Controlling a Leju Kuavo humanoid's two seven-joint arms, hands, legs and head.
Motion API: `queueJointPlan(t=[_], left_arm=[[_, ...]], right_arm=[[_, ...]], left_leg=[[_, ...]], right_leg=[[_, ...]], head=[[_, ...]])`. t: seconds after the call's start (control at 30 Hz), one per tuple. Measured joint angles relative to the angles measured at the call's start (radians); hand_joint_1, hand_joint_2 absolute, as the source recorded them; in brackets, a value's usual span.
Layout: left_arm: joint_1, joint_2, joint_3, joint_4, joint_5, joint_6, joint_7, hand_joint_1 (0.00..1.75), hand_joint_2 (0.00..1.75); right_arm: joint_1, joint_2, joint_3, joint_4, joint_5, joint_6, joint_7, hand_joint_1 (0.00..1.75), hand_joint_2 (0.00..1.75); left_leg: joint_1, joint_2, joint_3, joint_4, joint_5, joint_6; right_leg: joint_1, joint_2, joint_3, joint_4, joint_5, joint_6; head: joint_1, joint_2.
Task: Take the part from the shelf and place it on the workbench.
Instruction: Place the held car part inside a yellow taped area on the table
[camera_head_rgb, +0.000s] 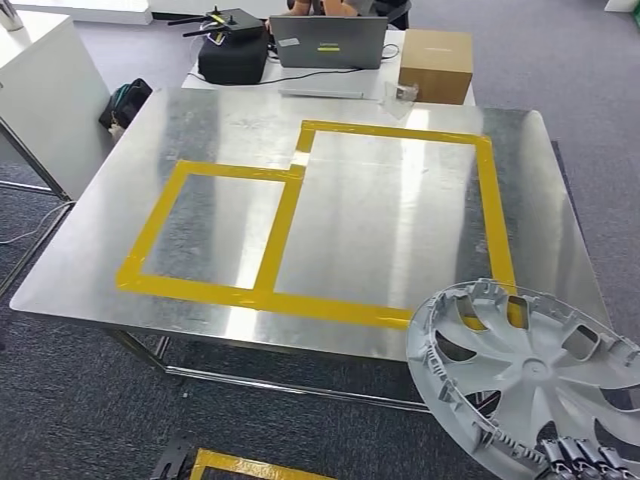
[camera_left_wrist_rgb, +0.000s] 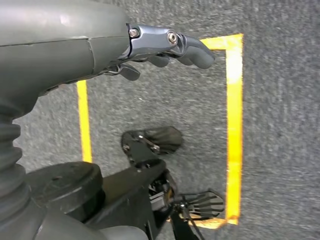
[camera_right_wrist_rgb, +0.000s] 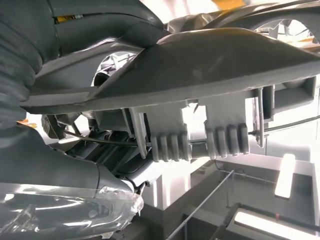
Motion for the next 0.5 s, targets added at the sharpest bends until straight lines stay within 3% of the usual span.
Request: queueJointPlan(t=[0.03, 0.07, 0.13, 0.2, 0.27, 0.33, 0.37, 0.4, 0.43, 0.5], left_arm=[[-0.001, 0.002, 0.002, 0.0, 0.0, 0.001, 0.0, 0.0, 1.75], [-0.002, 0.004, 0.004, 0.0, 0.0, 0.001, 0.0, 0.0, 1.75], [-0.005, 0.003, 0.005, 0.0, -0.001, 0.002, 0.0, 0.0, 1.75], [-0.013, 0.0, 0.006, -0.001, -0.001, 0.002, 0.0, 0.0, 1.75], [-0.021, -0.002, 0.007, -0.002, -0.001, 0.002, 0.0, 0.0, 1.75], [-0.016, -0.003, 0.009, -0.002, -0.001, 0.003, 0.0, 0.0, 1.75], [-0.011, -0.002, 0.01, -0.002, -0.001, 0.003, 0.0, 0.0, 1.75], [-0.007, -0.002, 0.011, -0.002, -0.001, 0.004, 0.0, 0.0, 1.75], [-0.003, 0.0, 0.012, -0.002, -0.001, 0.004, 0.0, 0.0, 1.75], [0.001, 0.004, 0.014, -0.002, 0.0, 0.005, 0.0, 0.0, 1.75]], right_arm=[[0.0, 0.002, -0.001, 0.0, 0.0, 0.0, 0.0, 1.75, 1.75], [0.0, 0.003, -0.002, 0.0, 0.0, 0.001, 0.001, 1.75, 1.75], [0.001, 0.007, -0.004, -0.002, 0.0, 0.001, 0.002, 1.75, 1.75], [0.003, 0.01, -0.006, -0.005, 0.0, 0.0, 0.002, 1.75, 1.75], [0.003, 0.013, -0.007, -0.009, 0.0, 0.0, 0.002, 1.75, 1.75], [0.003, 0.015, -0.008, -0.009, 0.0, 0.0, -0.001, 1.75, 1.75], [0.003, 0.016, -0.008, -0.009, 0.0, 0.0, -0.002, 1.75, 1.75], [0.004, 0.016, -0.009, -0.009, 0.0, 0.0, -0.004, 1.75, 1.75], [0.005, 0.018, -0.009, -0.009, 0.0, 0.001, -0.005, 1.75, 1.75], [0.005, 0.021, -0.01, -0.008, 0.0, 0.001, -0.007, 1.75, 1.75]], left_leg=[[0.002, -0.001, 0.006, 0.007, -0.012, -0.009], [0.001, -0.001, 0.009, 0.011, -0.021, -0.016], [0.003, -0.001, 0.017, 0.011, -0.029, -0.02], [0.004, 0.007, 0.001, 0.051, -0.043, -0.019], [-0.003, 0.016, -0.091, 0.196, -0.075, -0.018], [-0.015, 0.018, -0.223, 0.359, -0.091, -0.012], [-0.021, 0.018, -0.275, 0.395, -0.07, -0.005], [-0.028, 0.017, -0.307, 0.39, -0.024, 0.005], [-0.038, 0.017, -0.321, 0.345, 0.043, 0.018], [-0.06, 0.018, -0.313, 0.205, 0.177, 0.048]], right_leg=[[-0.002, 0.003, 0.018, -0.024, -0.008, -0.004], [0.001, 0.007, 0.025, -0.023, -0.029, -0.015], [0.006, 0.007, 0.032, -0.013, -0.053, -0.054], [0.012, 0.005, 0.048, -0.012, -0.073, -0.077], [0.013, 0.0, 0.075, -0.021, -0.091, -0.09], [0.014, -0.002, 0.103, -0.035, -0.107, -0.094], [0.014, 0.0, 0.121, -0.043, -0.115, -0.094], [0.014, 0.001, 0.141, -0.053, -0.124, -0.094], [0.014, 0.003, 0.162, -0.064, -0.133, -0.094], [0.014, 0.004, 0.204, -0.092, -0.151, -0.09]], head=[[0.002, 0.0], [-0.001, 0.0], [-0.015, 0.0], [-0.022, 0.0], [-0.024, 0.0], [-0.026, 0.0], [-0.027, 0.0], [-0.027, 0.0], [-0.027, 0.0], [-0.027, 0.0]])
